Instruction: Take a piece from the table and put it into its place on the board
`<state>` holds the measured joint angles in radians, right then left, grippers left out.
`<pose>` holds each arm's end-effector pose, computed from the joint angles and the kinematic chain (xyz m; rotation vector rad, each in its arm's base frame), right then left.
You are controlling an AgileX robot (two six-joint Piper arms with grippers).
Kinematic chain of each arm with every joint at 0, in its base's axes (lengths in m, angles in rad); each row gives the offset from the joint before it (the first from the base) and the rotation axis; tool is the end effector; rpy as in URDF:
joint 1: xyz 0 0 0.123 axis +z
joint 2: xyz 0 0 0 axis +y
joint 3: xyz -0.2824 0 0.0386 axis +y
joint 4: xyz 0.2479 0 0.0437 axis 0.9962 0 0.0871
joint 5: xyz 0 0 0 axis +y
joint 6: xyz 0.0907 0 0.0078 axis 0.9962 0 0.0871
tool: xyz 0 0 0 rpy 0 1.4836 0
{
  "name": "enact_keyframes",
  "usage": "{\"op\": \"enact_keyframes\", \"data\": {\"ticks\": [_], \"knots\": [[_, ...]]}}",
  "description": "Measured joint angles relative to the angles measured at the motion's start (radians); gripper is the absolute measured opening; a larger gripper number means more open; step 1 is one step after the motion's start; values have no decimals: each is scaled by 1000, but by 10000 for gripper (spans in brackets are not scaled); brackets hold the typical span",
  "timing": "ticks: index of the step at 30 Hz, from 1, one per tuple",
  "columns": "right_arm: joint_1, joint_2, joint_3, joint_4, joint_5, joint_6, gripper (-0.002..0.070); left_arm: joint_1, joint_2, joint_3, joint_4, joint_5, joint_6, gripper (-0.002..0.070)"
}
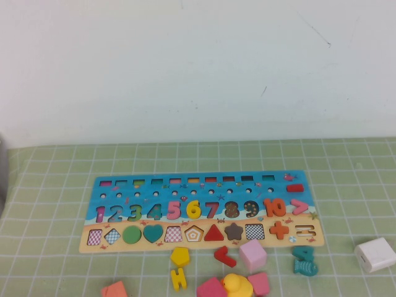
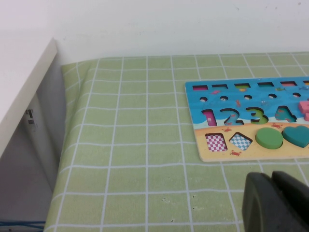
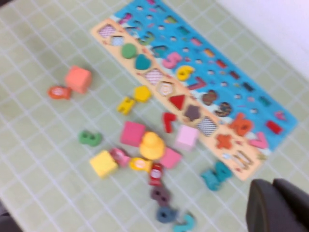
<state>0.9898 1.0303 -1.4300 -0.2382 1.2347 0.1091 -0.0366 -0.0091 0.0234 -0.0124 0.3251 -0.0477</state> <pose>0.1073 0.1265 0.4619 -0.9606 2.0916 0.2690 0.0538 -0.0023 0.1763 -0.0180 1.8235 -0.0715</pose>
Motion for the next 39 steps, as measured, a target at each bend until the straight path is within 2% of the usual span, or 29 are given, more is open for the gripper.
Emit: {"op": "enact_keyframes", "data": {"ticks": [4, 9, 13, 16, 23, 26, 32, 36, 39], "knots": [[0, -128, 116, -71, -17, -4, -1, 0, 0, 0, 0, 0, 0, -1], [-46, -315, 315, -203, -169, 35, -1, 0, 0, 0, 0, 0, 0, -1], [-191, -448, 494, -302, -326, 93, -1, 0, 0, 0, 0, 0, 0, -1], [-325, -530, 634, -314, -463, 132, -1, 0, 0, 0, 0, 0, 0, -1], [-637, -742, 925, -140, -793, 150, -1, 0, 0, 0, 0, 0, 0, -1], [-765, -819, 1052, -45, -894, 150, -1, 0, 0, 0, 0, 0, 0, -1], [-1031, -940, 1258, 36, -1028, 150, -1, 0, 0, 0, 0, 0, 0, -1], [-1135, -968, 1328, 45, -1090, 154, -1, 0, 0, 0, 0, 0, 0, -1], [-1155, -970, 1342, 45, -1125, 154, -1, 0, 0, 0, 0, 0, 0, -1]]}}
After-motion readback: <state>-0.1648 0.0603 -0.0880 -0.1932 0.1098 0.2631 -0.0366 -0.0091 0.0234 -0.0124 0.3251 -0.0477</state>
